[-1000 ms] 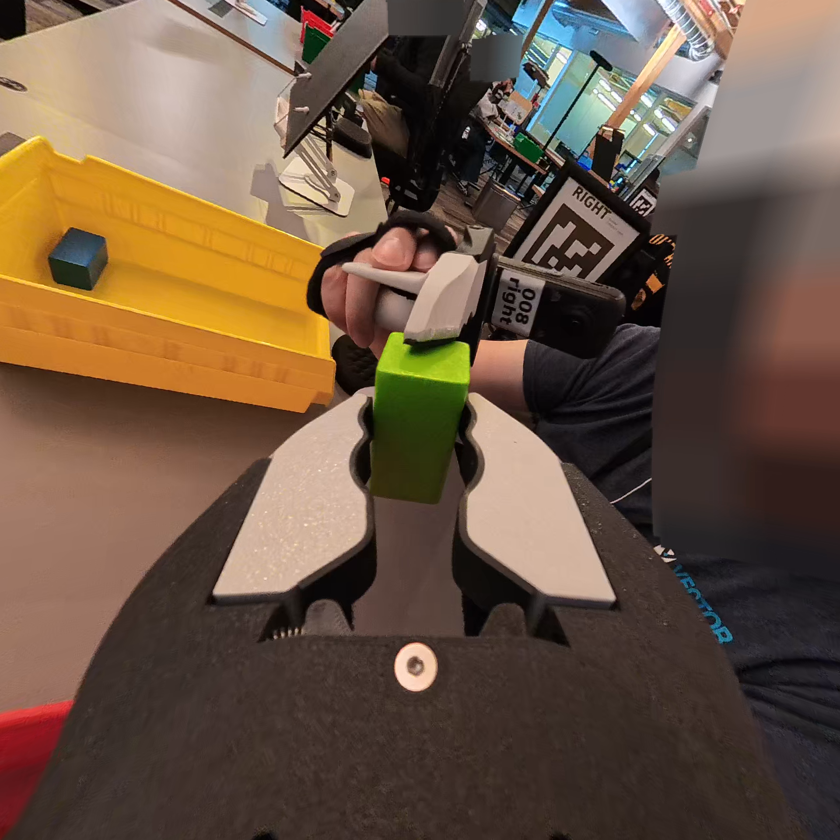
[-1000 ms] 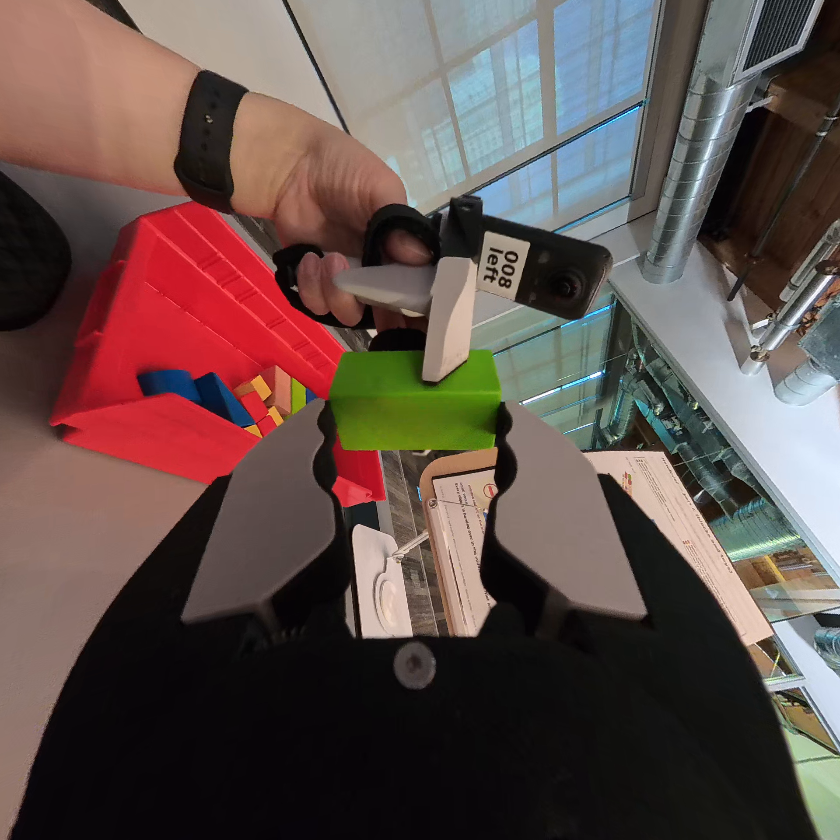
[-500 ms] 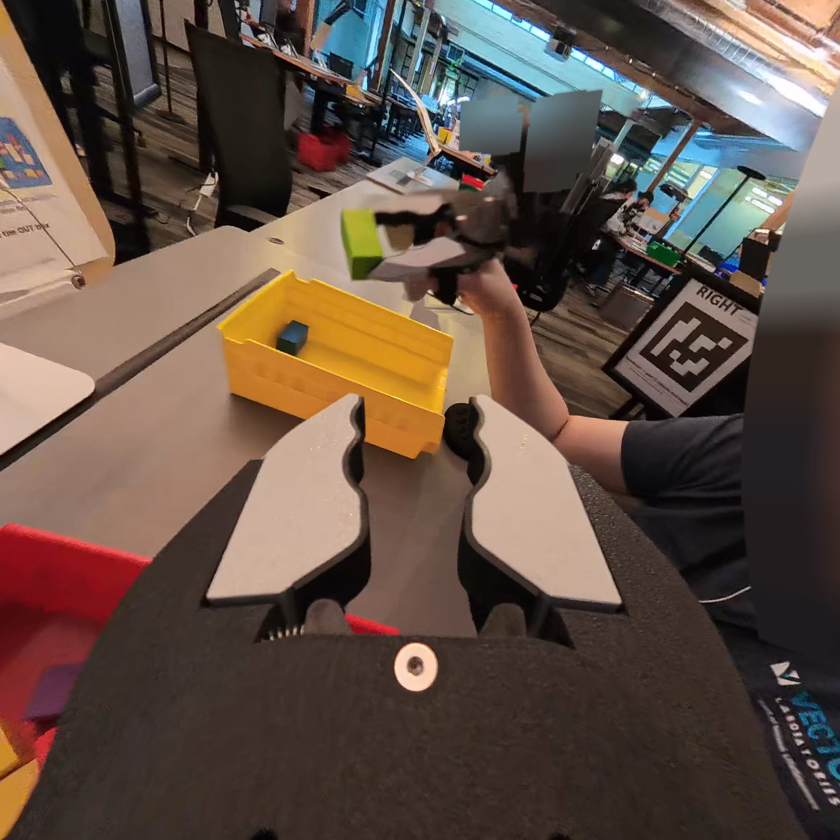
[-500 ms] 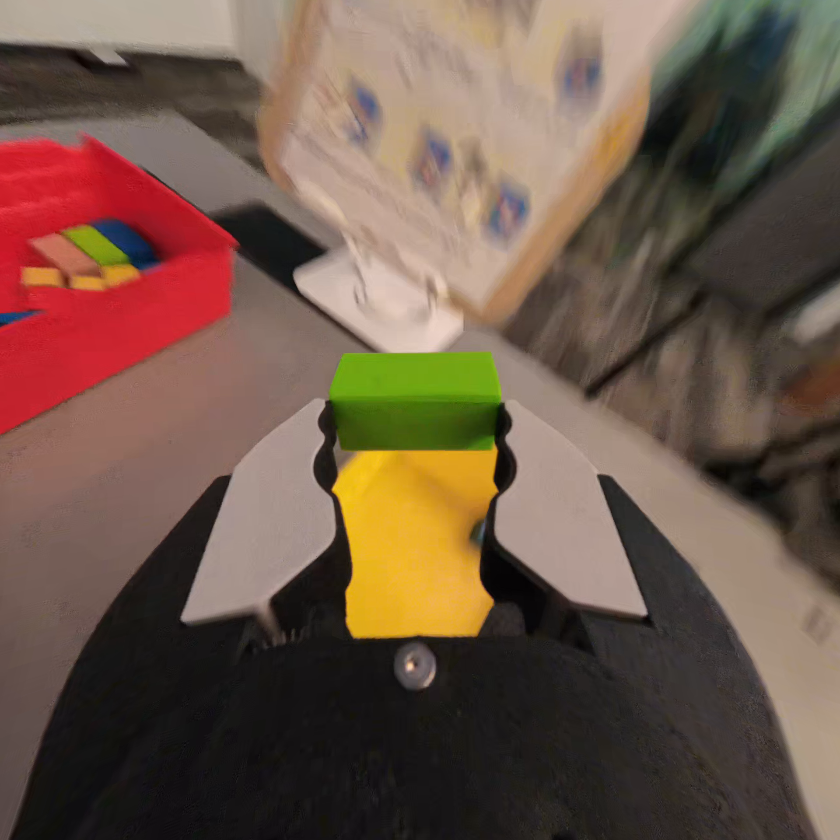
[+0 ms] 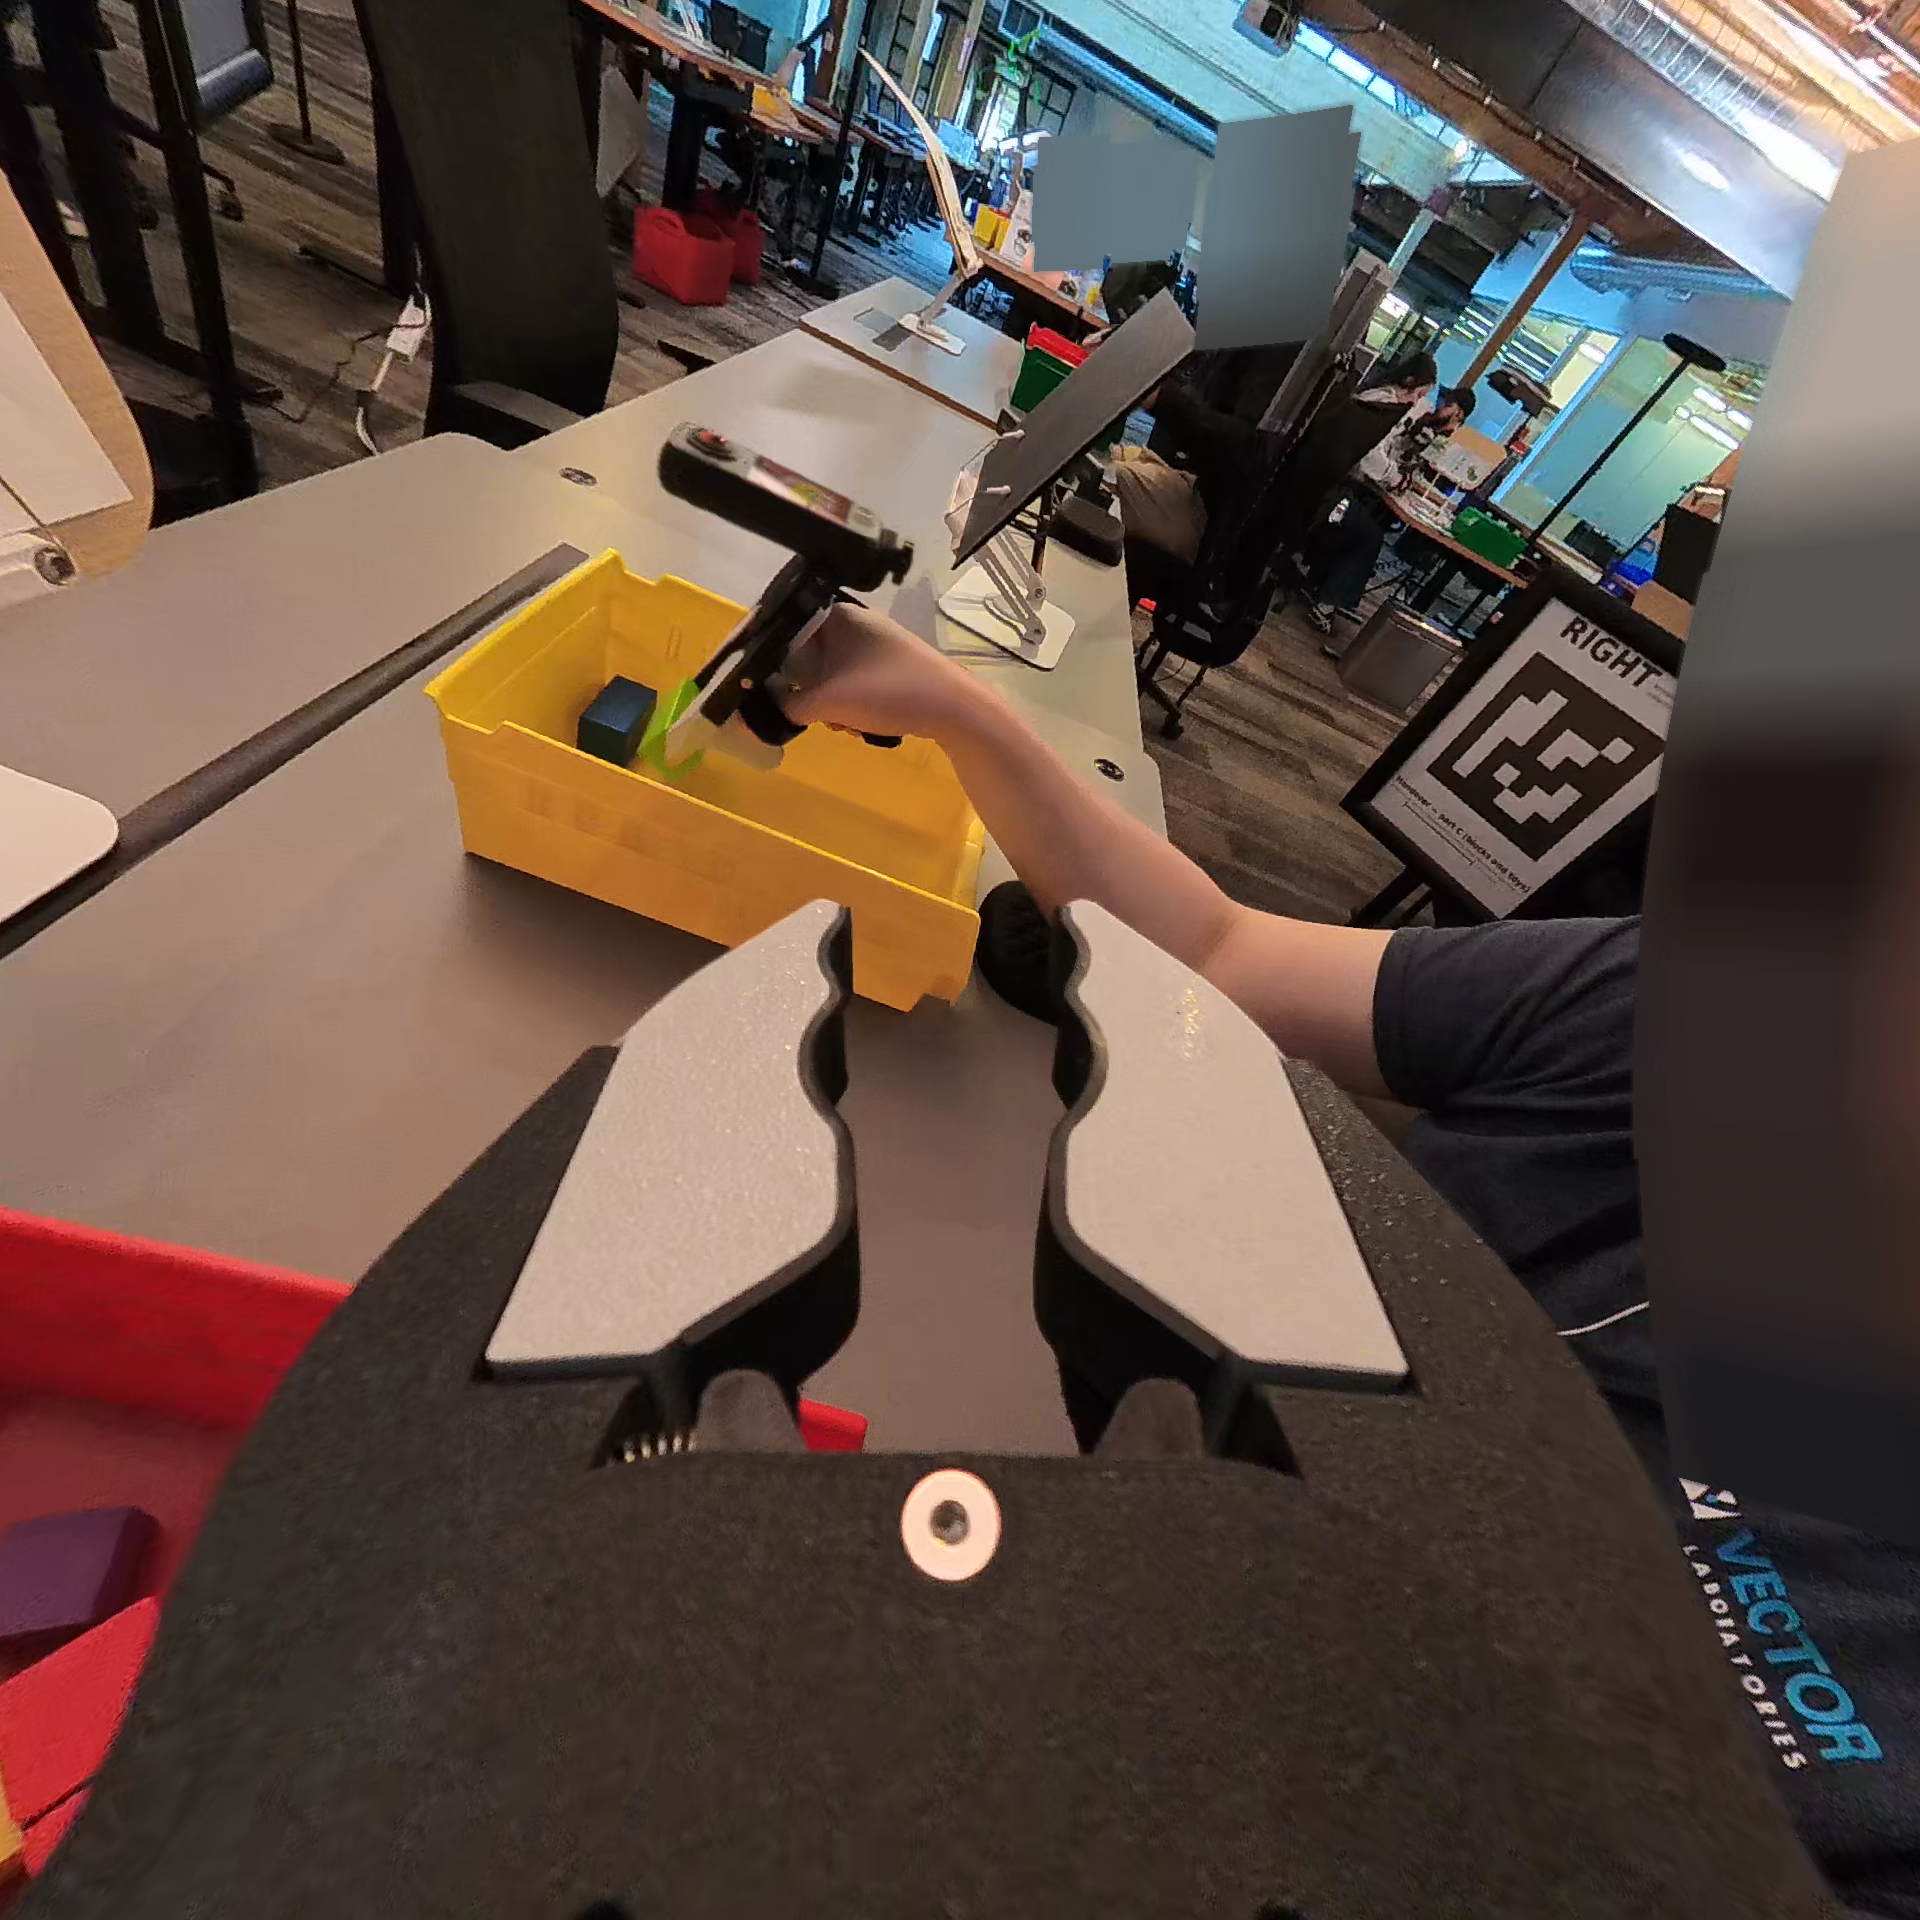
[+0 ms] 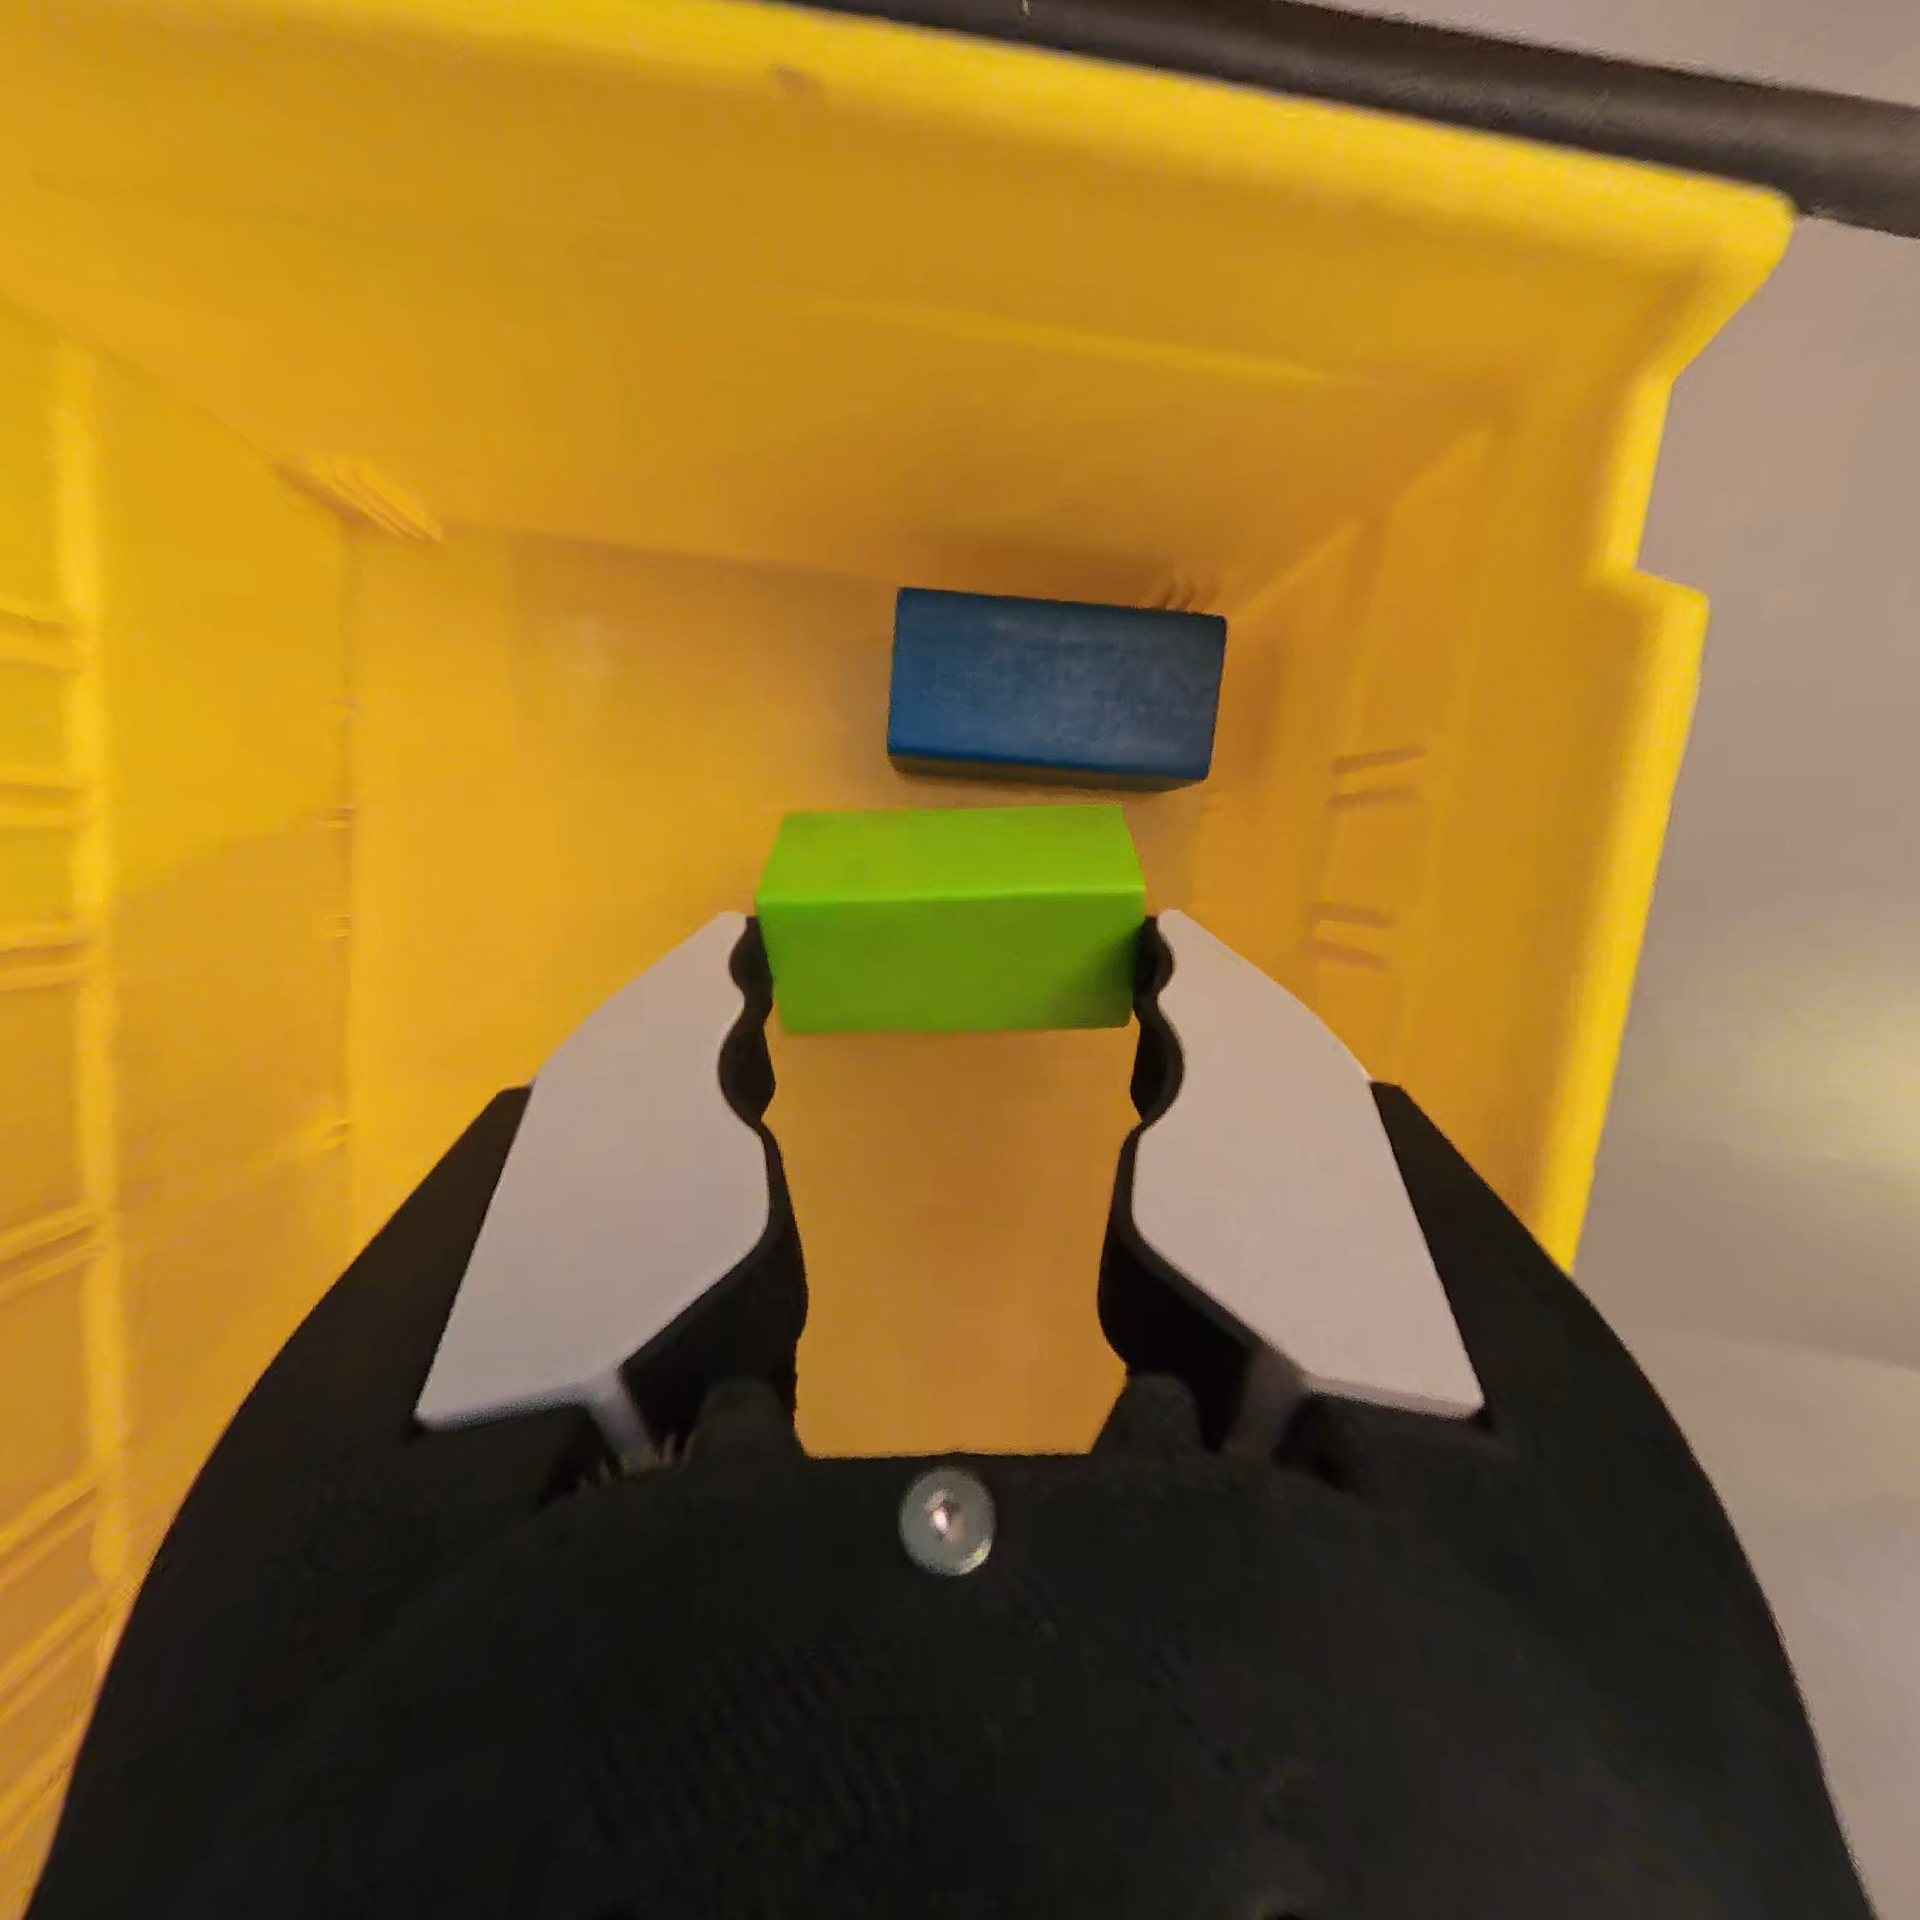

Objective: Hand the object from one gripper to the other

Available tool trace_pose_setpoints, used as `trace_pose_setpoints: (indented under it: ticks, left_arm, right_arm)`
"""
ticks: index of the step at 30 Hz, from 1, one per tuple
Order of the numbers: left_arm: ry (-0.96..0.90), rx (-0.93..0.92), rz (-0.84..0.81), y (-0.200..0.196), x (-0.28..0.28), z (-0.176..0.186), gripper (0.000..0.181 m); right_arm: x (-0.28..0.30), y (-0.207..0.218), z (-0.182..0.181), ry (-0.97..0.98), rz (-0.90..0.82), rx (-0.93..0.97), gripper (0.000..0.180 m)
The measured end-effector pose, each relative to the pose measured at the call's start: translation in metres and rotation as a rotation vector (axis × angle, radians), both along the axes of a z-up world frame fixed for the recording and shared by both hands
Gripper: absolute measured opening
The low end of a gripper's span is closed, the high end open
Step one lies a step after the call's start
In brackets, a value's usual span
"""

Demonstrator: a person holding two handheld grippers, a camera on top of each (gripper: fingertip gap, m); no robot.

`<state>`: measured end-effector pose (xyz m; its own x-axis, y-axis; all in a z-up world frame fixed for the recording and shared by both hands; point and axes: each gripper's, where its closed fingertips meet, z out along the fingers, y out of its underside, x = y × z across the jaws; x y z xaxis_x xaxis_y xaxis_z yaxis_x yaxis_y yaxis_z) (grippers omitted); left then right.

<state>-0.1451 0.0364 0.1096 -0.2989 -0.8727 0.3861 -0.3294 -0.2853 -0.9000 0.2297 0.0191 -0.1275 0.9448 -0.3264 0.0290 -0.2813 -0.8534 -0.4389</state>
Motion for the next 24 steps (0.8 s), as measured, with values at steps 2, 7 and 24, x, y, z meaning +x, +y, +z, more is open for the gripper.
trace_pose_setpoints:
  ticks: [2, 7, 24]
  left_arm:
    - [0.011, 0.005, -0.013, -0.003, 0.001, -0.002, 0.036]
    - [0.033, 0.029, -0.022, -0.008, 0.001, -0.005, 0.036]
    - [0.13, 0.084, 0.046, 0.012, -0.011, -0.022, 0.035]
  right_arm:
    - [0.004, 0.0, -0.008, -0.014, -0.017, -0.027, 0.069]
    - [0.014, 0.003, -0.013, -0.049, -0.064, -0.022, 0.069]
    - [0.008, 0.027, 0.043, -0.125, -0.012, 0.232, 0.066]
